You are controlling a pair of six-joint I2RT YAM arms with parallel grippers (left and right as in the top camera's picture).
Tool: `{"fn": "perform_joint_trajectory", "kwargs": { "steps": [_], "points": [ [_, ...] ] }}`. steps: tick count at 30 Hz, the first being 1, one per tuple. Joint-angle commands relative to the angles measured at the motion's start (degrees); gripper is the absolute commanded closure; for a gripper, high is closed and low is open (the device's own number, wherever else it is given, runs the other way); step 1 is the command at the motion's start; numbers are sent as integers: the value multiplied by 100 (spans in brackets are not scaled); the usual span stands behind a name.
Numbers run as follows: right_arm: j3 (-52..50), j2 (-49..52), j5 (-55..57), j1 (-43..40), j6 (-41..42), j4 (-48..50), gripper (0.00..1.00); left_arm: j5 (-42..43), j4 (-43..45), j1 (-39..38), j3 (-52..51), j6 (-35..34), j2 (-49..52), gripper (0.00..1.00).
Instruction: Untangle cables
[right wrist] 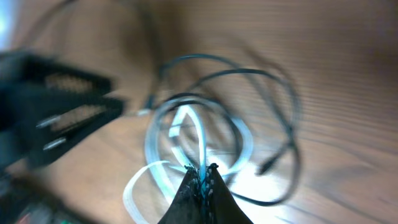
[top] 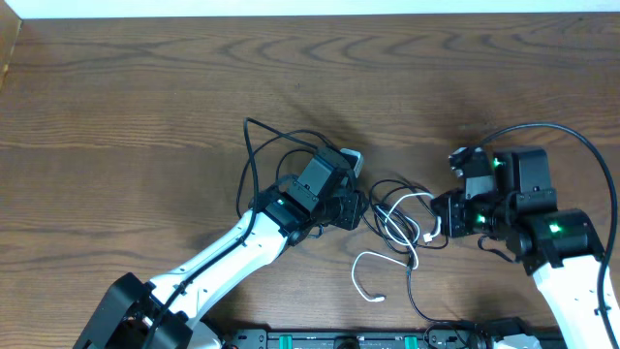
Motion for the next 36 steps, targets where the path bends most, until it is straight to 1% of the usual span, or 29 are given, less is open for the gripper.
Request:
{"fn": "perform_joint_trajectory", "kwargs": {
  "steps": [1, 4, 7, 8, 9, 10, 11, 13, 14, 15, 16, 17, 19, 20, 22, 23, 24, 26, 29, 30, 32, 33, 35, 36],
  "points": [
    [55, 214, 1174, -48, 577, 269, 99, -79, -2, -7, 4, 33, 44, 52],
    [0, 481, 1147, -22, 916, 789, 99, -79, -2, -7, 4, 33, 44, 52],
    [-7, 859, 1150, 59, 1014, 1257, 99, -79, -2, -7, 4, 33, 44, 51],
    [-7, 992, 1152, 92, 1056, 1388, 99, -79, -2, -7, 4, 35, 44, 50],
    [-7, 1132, 1150, 118, 1097, 1510, 97, -79, 0, -2, 4, 35, 42, 45],
    [-7, 1266, 1147, 136, 1163, 1609, 92, -76, -2, 20, 7, 33, 35, 42],
    [-7, 1386, 1106, 160, 1250, 1685, 79, -72, -13, 52, 7, 31, 20, 41],
    [-7, 1589, 824, 181, 1281, 1784, 63, -70, -96, 140, 7, 24, -42, 40],
    [-4, 1641, 691, 184, 1281, 1788, 44, -72, -166, 210, 7, -35, -105, 40],
    [-4, 1663, 597, 184, 1281, 1773, 30, -72, -234, 282, 7, -109, -170, 39],
    [-4, 1665, 564, 184, 1279, 1749, 11, -70, -308, 358, 7, -170, -247, 39],
    [7, 1644, 566, 181, 1279, 1690, 2, -70, -402, 455, 7, -227, -345, 39],
    [37, 1547, 531, 181, 1281, 1504, 2, -22, -560, 610, 7, -229, -538, 39],
    [52, 1467, 459, 181, 1279, 1386, 4, -11, -636, 678, 7, -243, -634, 39],
    [70, 1222, 317, 181, 1279, 1040, 10, -13, -782, 774, 7, -293, -817, 39],
    [70, 1091, 286, 181, 1281, 846, 14, -13, -841, 811, 7, -293, -896, 39],
    [68, 935, 286, 184, 1296, 581, 21, -15, -901, 841, 7, -291, -981, 39],
    [68, 695, 297, 181, 1585, 101, 33, -15, -938, 876, 7, -293, -1093, 39],
    [37, 470, 295, 208, 2199, -573, 56, -17, -922, 881, 7, -293, -1156, 39],
    [11, 437, 295, 223, 2304, -710, 60, -20, -922, 881, 7, -293, -1156, 39],
    [-105, 420, 295, 282, 2544, -925, 61, -33, -927, 881, 7, -293, -1154, 39],
    [-195, 428, 295, 319, 2640, -914, 64, -31, -929, 879, 7, -293, -1154, 39],
    [-492, 433, 291, 398, 2957, -645, 72, -31, -929, 879, 7, -293, -1154, 39],
    [-656, 433, 291, 442, 3141, -483, 75, -31, -929, 879, 7, -293, -1154, 39]
  ]
}}
